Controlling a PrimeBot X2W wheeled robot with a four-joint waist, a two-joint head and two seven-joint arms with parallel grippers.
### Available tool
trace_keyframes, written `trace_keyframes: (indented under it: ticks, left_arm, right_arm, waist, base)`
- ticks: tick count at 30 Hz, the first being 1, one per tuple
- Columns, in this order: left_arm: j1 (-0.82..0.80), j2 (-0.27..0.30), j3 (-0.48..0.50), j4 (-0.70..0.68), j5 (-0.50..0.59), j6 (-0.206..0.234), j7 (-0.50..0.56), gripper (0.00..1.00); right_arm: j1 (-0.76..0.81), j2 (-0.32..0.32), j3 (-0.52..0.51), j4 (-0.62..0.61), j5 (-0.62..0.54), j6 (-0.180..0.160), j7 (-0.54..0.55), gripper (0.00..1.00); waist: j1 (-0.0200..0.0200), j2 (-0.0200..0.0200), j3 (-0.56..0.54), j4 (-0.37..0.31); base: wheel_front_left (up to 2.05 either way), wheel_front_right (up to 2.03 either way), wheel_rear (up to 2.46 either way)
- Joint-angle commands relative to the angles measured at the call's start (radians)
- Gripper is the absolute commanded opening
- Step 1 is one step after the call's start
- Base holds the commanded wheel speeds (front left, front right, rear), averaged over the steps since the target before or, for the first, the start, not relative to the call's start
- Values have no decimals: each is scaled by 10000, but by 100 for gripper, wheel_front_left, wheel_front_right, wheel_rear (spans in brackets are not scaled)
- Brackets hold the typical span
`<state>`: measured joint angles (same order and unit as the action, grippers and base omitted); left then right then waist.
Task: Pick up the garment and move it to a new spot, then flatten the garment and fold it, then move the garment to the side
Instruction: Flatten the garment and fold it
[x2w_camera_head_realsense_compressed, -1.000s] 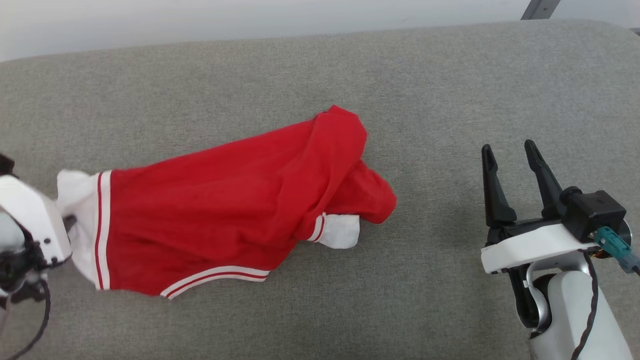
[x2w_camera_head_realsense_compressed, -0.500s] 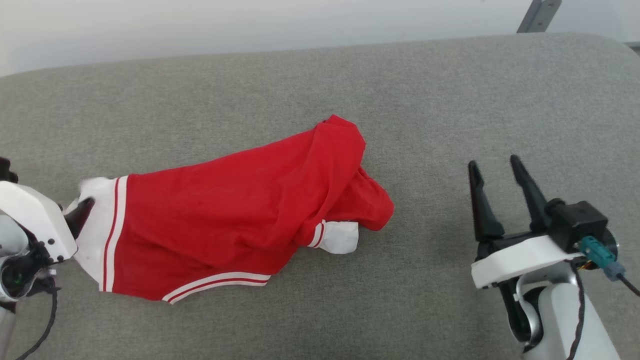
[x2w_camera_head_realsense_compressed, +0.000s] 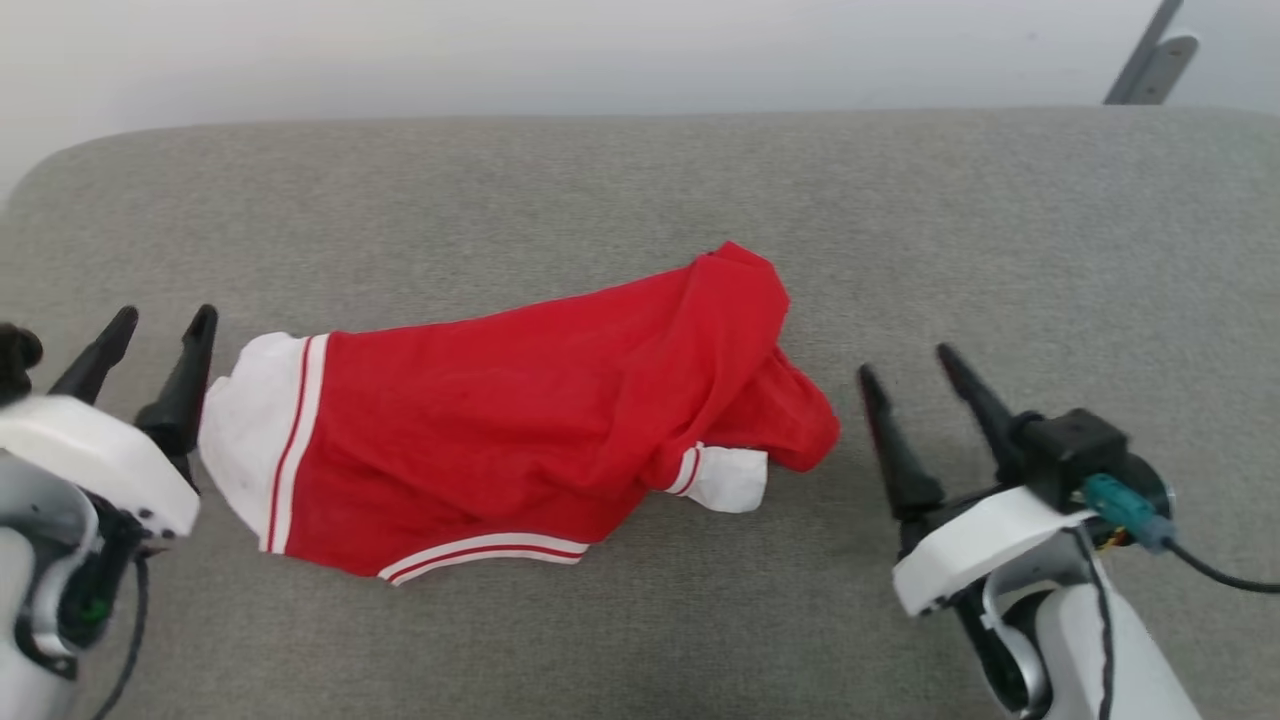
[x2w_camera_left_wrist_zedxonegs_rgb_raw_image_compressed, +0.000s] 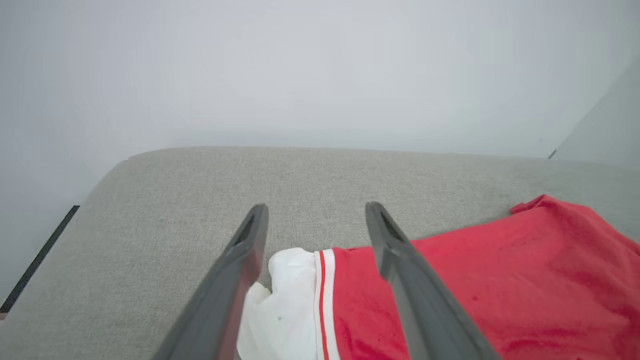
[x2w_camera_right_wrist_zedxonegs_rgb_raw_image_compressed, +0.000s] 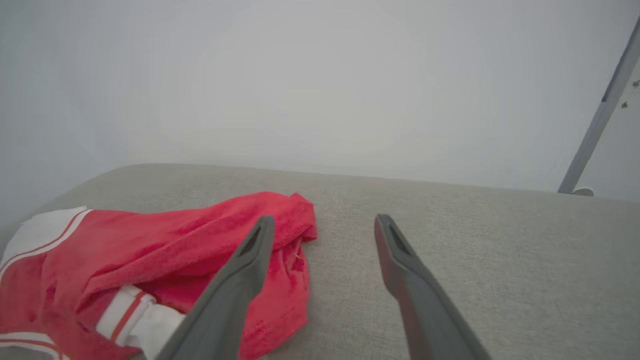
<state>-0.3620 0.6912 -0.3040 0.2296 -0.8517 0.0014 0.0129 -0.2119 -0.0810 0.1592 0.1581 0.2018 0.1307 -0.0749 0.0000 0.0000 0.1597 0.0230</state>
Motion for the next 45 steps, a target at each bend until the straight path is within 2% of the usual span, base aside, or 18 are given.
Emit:
trace_keyframes:
  ticks: [1, 10, 15, 19, 25, 32, 37, 38, 39, 40, 45]
  left_arm:
    - [275, -68, 52, -158, 158, 90, -313, 100]
    - [1463, -395, 448, -1069, 807, 516, -2386, 100]
    - [2003, -670, 898, -1291, 955, 635, -2711, 100]
    - [2492, -1144, 1510, -1623, 1303, 667, -2786, 100]
    - [3281, -2428, 2761, -2246, 2236, 212, -2793, 100]
    - [3719, -3754, 3676, -2407, 3245, -640, -2791, 100]
    - [3832, -4573, 4191, -2420, 3763, -1069, -2791, 100]
    - [3860, -4717, 4297, -2413, 3854, -1119, -2791, 100]
    - [3878, -4868, 4408, -2415, 3936, -1160, -2791, 100]
    - [3885, -5019, 4516, -2426, 3976, -1197, -2791, 100]
    - [4001, -5493, 4844, -2446, 4224, -1302, -2791, 100]
  right_arm:
    - [155, -106, 166, -50, 131, 1, 173, 100]
    - [178, -1036, 1618, -441, 1011, 1, 1904, 100]
    - [63, -1467, 2263, -583, 1411, 1, 2899, 100]
    - [-98, -1813, 2662, -708, 1671, 1, 3788, 100]
    - [-434, -2203, 2846, -654, 1590, 1, 4845, 100]
    - [-873, -2572, 3066, -340, 1346, 1, 5768, 100]
    - [-1202, -2731, 3317, 145, 933, -1, 6066, 100]
    - [-1233, -2733, 3433, 255, 919, -1, 6109, 77]
    - [-1268, -2686, 3422, 330, 921, -1, 6095, 24]
    - [-1329, -2676, 3422, 380, 880, 1, 6041, 0]
    - [-1354, -2656, 3350, 336, 1306, -1, 6443, 0]
  waist:
    - [0, 0, -44, 117]
    - [0, 0, -119, 611]
    - [0, 0, -134, 794]
    - [0, 0, -125, 1035]
    - [0, 0, -47, 1488]
    - [0, 0, 69, 2062]
    - [0, 0, 132, 2361]
    - [0, 0, 135, 2395]
    - [0, 0, 140, 2422]
    - [0, 0, 143, 2442]
    - [0, 0, 124, 2420]
  base:
    - [0, 0, 0]
    - [0, 0, 0]
    - [0, 0, 0]
    - [0, 0, 0]
    - [0, 0, 0]
    - [0, 0, 0]
    - [0, 0, 0]
    - [0, 0, 0]
    - [0, 0, 0]
    - [0, 0, 0]
    - [0, 0, 0]
